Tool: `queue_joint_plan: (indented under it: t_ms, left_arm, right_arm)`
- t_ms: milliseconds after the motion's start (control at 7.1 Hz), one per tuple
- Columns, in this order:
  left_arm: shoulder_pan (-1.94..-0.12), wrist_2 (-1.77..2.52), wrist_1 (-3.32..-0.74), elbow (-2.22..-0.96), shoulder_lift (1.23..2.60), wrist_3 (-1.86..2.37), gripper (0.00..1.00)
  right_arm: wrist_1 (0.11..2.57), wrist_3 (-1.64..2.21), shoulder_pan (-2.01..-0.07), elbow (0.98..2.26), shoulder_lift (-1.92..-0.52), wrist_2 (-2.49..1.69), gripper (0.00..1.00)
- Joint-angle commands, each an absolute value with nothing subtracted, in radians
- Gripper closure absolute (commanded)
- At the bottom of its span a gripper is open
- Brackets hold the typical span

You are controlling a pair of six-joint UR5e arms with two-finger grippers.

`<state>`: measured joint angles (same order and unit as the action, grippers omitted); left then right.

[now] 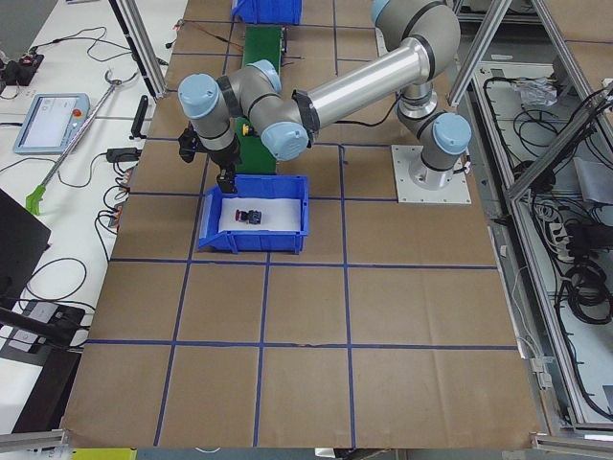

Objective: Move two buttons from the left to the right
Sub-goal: 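Return the left gripper to the bin and grasp the red-capped button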

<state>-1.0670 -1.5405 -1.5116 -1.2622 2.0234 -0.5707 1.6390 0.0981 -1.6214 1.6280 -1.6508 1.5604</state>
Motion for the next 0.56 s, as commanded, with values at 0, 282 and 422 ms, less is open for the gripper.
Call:
queue_joint_plan:
  t_ms: [0,282,422]
  left_arm:
    - [-1.072,-1.542,-1.372,-1.331,2.042,-0.575,0.01]
    - [-1.052,-1.542,-1.284,-1.379,2.065,-0.577,0.01]
    - [-1.036,-1.542,-1.257,-1.402,2.081,-0.578,0.01]
  right_arm:
    - [1.64,0.098,-1.621,1.628,-1.651,1.56,0.0]
    - [1.638,0.098,-1.621,1.628,-1.651,1.562,0.0]
    - [1.638,0.097,-1.621,1.626,-1.651,1.565,0.0]
